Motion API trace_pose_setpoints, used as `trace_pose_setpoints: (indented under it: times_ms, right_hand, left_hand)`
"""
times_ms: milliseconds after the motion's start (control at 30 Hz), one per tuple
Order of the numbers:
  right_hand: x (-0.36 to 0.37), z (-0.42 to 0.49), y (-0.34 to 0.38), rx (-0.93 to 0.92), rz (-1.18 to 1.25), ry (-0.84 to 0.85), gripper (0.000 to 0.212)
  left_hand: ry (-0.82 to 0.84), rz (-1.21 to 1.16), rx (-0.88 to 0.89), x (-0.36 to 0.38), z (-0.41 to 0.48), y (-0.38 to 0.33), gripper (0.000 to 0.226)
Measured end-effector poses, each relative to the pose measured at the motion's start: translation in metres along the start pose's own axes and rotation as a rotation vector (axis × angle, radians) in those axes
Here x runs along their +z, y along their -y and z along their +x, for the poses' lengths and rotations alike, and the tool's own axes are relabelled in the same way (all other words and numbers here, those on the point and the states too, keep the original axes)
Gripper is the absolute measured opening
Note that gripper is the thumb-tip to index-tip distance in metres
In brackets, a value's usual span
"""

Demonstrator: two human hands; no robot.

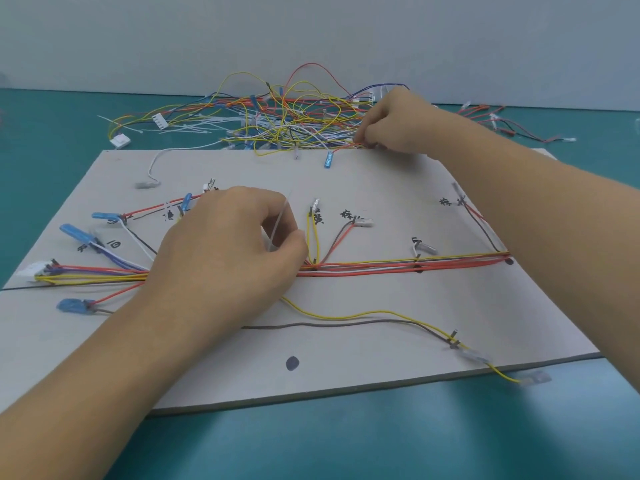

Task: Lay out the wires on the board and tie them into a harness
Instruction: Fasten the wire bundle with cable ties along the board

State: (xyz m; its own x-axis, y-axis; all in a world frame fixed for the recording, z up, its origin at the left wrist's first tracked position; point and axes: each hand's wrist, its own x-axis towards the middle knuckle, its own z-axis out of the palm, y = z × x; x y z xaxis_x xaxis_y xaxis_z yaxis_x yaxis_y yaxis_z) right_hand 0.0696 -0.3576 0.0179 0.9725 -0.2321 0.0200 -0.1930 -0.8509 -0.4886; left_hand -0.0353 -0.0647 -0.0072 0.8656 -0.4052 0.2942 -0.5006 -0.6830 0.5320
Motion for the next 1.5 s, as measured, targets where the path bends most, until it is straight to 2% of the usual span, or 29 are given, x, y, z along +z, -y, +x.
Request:
trace_pose_setpoints:
  times_ms: [167,467,600,967,1200,1400,1500]
  right_hand:
    - [-0.004,0.005,0.006,-0.010,-0.167,0.086,0.030]
    - [-0.005,0.007,0.013,-0.079,-0.417,0.124,0.013]
    - [-0.014,-0.001,0.003,-0.041,-0.280,0.072,0.005]
    - [-0.024,-0.018,-0.019,0.010,0.148,0.012,0.020]
    - [-0.030,-0.025,-0.025,0.073,0.563,0.182,0.023]
    - [-0.024,-0.026,-0.025,0.077,0.569,0.102,0.022]
    - [-0.016,-0.025,-0.023,0.016,0.581,0.098,0.019]
  left_hand:
    - [0.001,0.003,0.011,-0.001,-0.001,0.000,0.019]
    - [0.009,-0.016,0.015,-0.001,0.000,0.000,0.019]
    - [0.012,-0.006,0.014,-0.001,-0.001,-0.001,0.020]
    - [0.027,-0.006,0.011,-0.002,-0.001,-0.002,0.018]
    - [0.025,0.000,0.021,-0.002,-0.001,0.000,0.014]
    - [0.029,0.000,0.024,-0.001,-0.001,0.001,0.012]
    - [0.031,0.004,0.023,-0.002,-0.001,0.001,0.014]
